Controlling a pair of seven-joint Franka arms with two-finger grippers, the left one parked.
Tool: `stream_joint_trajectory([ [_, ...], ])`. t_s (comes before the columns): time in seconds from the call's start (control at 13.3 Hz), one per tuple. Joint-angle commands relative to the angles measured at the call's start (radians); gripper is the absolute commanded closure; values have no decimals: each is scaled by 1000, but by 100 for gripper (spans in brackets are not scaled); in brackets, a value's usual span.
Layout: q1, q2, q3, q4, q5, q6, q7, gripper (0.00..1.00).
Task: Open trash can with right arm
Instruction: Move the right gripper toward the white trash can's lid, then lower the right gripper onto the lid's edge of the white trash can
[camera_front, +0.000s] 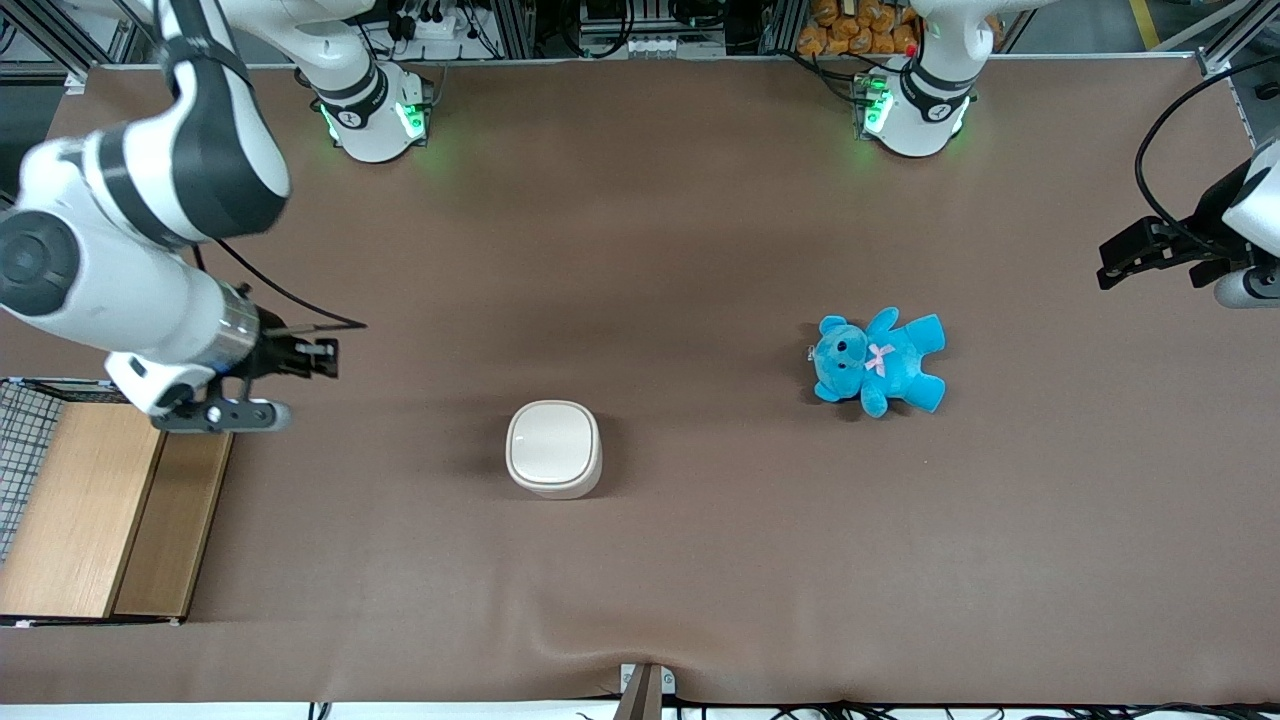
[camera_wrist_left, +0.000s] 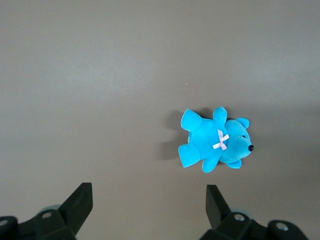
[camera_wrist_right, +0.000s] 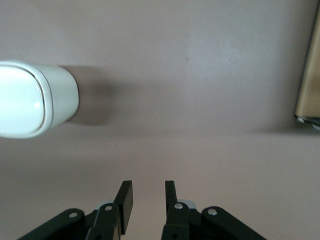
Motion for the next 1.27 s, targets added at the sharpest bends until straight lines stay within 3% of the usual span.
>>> stream_joint_trajectory([
  [0.0, 46, 78, -3, 72, 16, 40, 98, 81],
  [0.22, 112, 164, -3, 148, 24, 48, 161, 100],
  [0.38, 122, 196, 5, 157, 53, 84, 160, 100],
  [0.53, 140, 211, 17, 157, 130, 127, 163, 100],
  [0.9, 212, 268, 17, 157, 124, 242, 207, 100],
  [1.2, 214, 303, 13, 158, 112, 319, 195, 100],
])
